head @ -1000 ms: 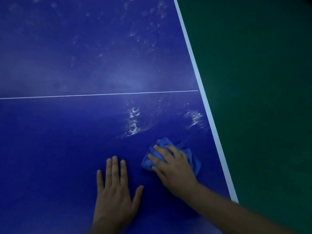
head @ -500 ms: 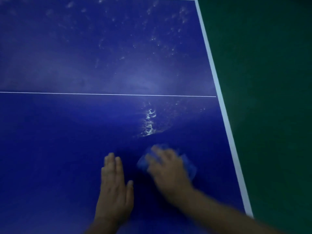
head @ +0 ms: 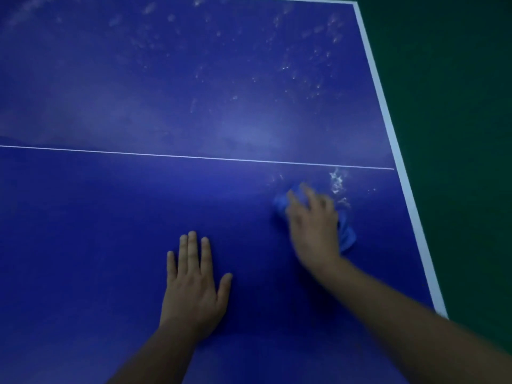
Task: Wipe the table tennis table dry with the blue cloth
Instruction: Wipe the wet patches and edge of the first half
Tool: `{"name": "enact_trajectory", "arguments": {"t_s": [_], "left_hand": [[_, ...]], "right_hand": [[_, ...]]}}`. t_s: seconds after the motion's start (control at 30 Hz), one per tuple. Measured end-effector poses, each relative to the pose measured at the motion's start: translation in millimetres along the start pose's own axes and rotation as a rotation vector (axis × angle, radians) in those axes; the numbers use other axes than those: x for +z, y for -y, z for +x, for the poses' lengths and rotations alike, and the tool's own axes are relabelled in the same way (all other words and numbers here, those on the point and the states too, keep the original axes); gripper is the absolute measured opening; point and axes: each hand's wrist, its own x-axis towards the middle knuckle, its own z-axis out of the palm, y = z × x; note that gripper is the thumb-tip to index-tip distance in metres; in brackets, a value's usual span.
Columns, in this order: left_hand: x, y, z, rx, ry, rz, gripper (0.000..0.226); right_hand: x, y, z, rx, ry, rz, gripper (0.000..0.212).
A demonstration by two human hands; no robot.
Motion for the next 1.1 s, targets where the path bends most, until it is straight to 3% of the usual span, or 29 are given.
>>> {"name": "enact_trajectory", "arguments": {"t_s": [0.1, 0.27, 0.33, 0.43, 0.47, 0.53, 0.6, 0.67, 0.8, 0.9, 0.97, 1.03, 1.1], "left_hand": [[3, 1, 2, 0.025, -0.011, -0.012, 0.083], [4, 14, 1, 0.073, -0.099, -0.188, 0.084], [1, 27, -5, 0.145, -0.104, -0.190, 0.085], [1, 50, -15, 0.094, -0.103, -0.138, 0.083], [3, 57, -17, 0.036, -0.101, -0.117, 0.082], [7, 66, -15, -0.027, -0.073, -0.045, 0.084], [14, 69, -13, -0.014, -0.064, 0.018, 0.085], [15, 67, -13, -0.006, -0.076, 0.029, 0.085], [12, 66, -14, -0.013, -0.086, 0.016, 0.086], [4, 55, -8, 0.044, -0.089, 0.005, 0.085], [0, 41, -3, 0.088, -0.096, -0.015, 0.084], [-2, 24, 4, 0.126, -0.095, -0.021, 0.084], [1, 2, 11, 0.166, -0.102, -0.013, 0.082]], "right_hand": [[19, 81, -54, -0.355, 0.210, 0.120, 0.043], [41, 125, 23, -0.492, 0.137, 0.077, 0.040], [45, 104, 76, -0.316, 0.088, -0.063, 0.045], [43, 86, 98, 0.275, 0.028, -0.007, 0.039], [42, 100, 88, 0.379, -0.004, 0.042, 0.037], [43, 143, 52, 0.214, -0.082, 0.079, 0.036], [50, 189, 13, -0.143, 0.032, 0.073, 0.034], [51, 195, 11, -0.246, 0.098, 0.088, 0.036], [39, 87, 61, -0.006, 0.025, -0.138, 0.038], [6, -26, 88, 0.430, -0.042, -0.159, 0.036], [-10, -51, 88, 0.625, -0.094, -0.104, 0.035], [-10, -23, 78, 0.518, -0.211, -0.118, 0.031], [2, 33, 49, 0.176, -0.149, -0.119, 0.034]]}}
